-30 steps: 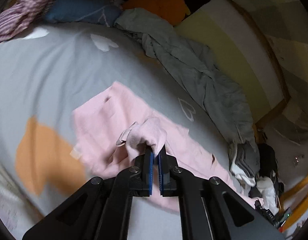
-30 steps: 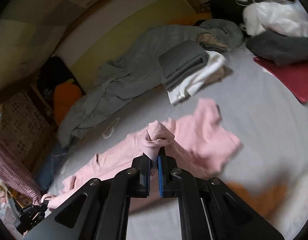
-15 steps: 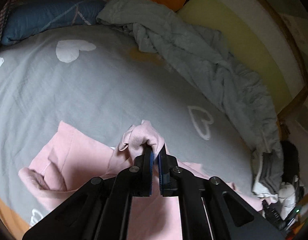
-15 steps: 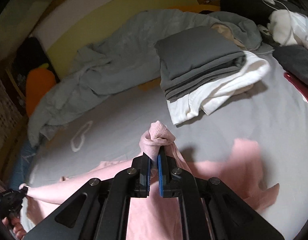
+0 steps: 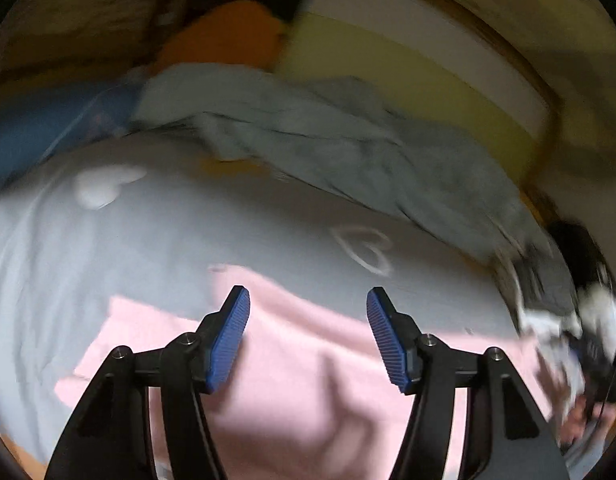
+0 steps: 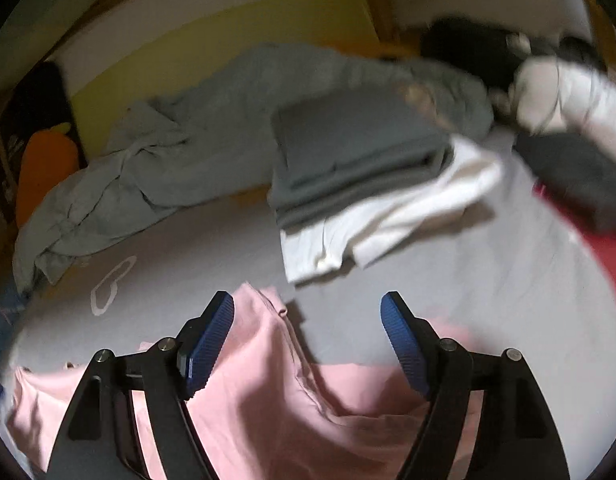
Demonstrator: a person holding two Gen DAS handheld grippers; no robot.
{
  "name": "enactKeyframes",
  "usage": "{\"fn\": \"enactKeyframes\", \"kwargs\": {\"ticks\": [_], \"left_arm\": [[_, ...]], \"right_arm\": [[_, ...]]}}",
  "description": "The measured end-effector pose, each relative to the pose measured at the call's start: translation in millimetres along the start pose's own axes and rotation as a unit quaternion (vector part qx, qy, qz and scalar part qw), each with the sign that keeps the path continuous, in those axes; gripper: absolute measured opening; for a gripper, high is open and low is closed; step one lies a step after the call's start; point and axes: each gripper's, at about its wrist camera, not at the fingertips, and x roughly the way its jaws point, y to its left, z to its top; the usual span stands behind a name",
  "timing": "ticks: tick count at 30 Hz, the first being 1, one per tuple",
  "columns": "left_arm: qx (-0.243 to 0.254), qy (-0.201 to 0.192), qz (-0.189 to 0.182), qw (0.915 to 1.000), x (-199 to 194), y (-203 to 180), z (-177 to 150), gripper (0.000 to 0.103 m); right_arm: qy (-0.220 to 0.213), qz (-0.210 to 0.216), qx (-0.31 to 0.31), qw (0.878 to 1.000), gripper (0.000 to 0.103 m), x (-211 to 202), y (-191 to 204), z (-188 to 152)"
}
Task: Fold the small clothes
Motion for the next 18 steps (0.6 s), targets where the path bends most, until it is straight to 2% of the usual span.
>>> {"fn": "enactKeyframes", "kwargs": {"ticks": [2,3,5,6,7,8,10,12,14,16,18], "left_arm": [[0.049,0.042,-0.02,0.9977,10.1,-26.2,-3.2,0.059],[0.066,0.066,-0.032,0.9951,17.2,-36.1,-6.3,0.059],[0.09,0.125,-0.05,0.9868,36.9,-55.2,-16.1,0.058],[0.092,0.142,-0.058,0.9838,42.8,-62.0,-20.8,0.058],[0.092,0.145,-0.064,0.983,46.1,-68.2,-24.6,0.058],[0.1,0.142,-0.062,0.9828,48.8,-75.2,-27.6,0.058],[0.124,0.141,-0.04,0.9814,55.9,-84.5,-33.2,0.058],[0.131,0.147,-0.02,0.9802,73.6,-84.2,-36.8,0.058],[0.111,0.154,-0.008,0.9818,93.8,-73.8,-37.4,0.051],[0.088,0.143,-0.014,0.9857,99.1,-61.9,-38.7,0.05],[0.087,0.133,-0.016,0.9872,95.3,-60.4,-40.1,0.051]], "right_arm": [[-0.005,0.048,-0.046,0.998,0.077,-12.8,16.9,0.3],[0.016,0.099,-0.082,0.992,0.077,-13.5,32.3,-1.9],[0.091,0.185,-0.133,0.969,0.077,0.1,60.0,-10.6],[0.133,0.211,-0.153,0.956,0.077,10.9,73.1,-17.8],[0.163,0.211,-0.171,0.948,0.077,23.6,86.4,-27.0],[0.168,0.197,-0.184,0.948,0.077,31.4,93.9,-32.6],[0.156,0.162,-0.197,0.954,0.077,47.7,99.9,-39.9],[0.174,0.139,-0.179,0.958,0.076,68.5,93.5,-42.2],[0.165,0.141,-0.144,0.965,0.068,75.1,82.4,-37.0],[0.147,0.133,-0.133,0.971,0.068,76.0,77.7,-33.4],[0.139,0.124,-0.131,0.974,0.068,79.5,75.7,-35.0]]}}
